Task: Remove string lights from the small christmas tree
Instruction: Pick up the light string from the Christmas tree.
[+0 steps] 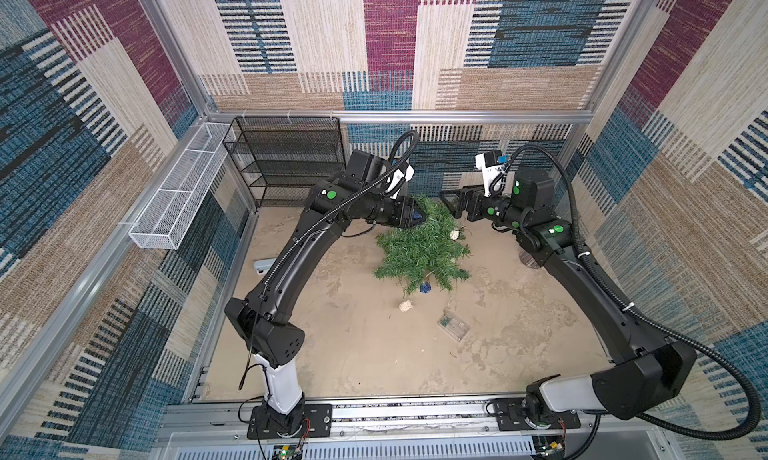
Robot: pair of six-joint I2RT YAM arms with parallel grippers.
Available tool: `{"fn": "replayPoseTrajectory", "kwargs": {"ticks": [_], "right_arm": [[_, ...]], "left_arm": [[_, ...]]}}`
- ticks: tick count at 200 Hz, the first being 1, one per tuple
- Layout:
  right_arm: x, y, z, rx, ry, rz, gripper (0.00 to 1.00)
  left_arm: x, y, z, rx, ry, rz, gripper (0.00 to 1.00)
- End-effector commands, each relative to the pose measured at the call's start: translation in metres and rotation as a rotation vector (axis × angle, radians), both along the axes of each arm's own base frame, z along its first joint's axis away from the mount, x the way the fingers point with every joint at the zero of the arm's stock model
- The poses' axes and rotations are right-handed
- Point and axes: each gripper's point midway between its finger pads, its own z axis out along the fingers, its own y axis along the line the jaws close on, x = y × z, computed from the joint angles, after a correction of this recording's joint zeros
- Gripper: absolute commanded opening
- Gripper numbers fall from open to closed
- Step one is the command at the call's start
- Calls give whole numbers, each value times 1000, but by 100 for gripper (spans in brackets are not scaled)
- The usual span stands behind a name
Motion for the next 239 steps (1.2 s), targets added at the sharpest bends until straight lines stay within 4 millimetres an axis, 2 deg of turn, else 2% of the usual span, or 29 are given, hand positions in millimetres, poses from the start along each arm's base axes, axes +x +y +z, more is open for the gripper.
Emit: {"fn": "replayPoseTrajectory", "kwargs": {"ticks": [1,45,80,138,193,217,239], "right_arm": [[1,3,-7,-15,9,3,95],[-2,19,-20,-29,31,37,95],[0,21,-26,-49,36,22,95],[-9,14,-2,-35,-64,19,95],[-36,6,26,-82,-212,109,94],[-49,14,26,-84,-242,195,91],[-49,23,16,-92,-226,244,88]], "left_arm": [[-3,-5,6,-34,16,-6,46],[-4,-5,19,-58,-8,2,35],[-5,-1,26,-49,-54,11,26],[-5,-3,39,-46,-137,8,26],[-4,-8,45,-55,-173,-3,26],[-7,-11,51,-64,-191,-15,26],[-10,-14,56,-76,-206,-27,26]]}}
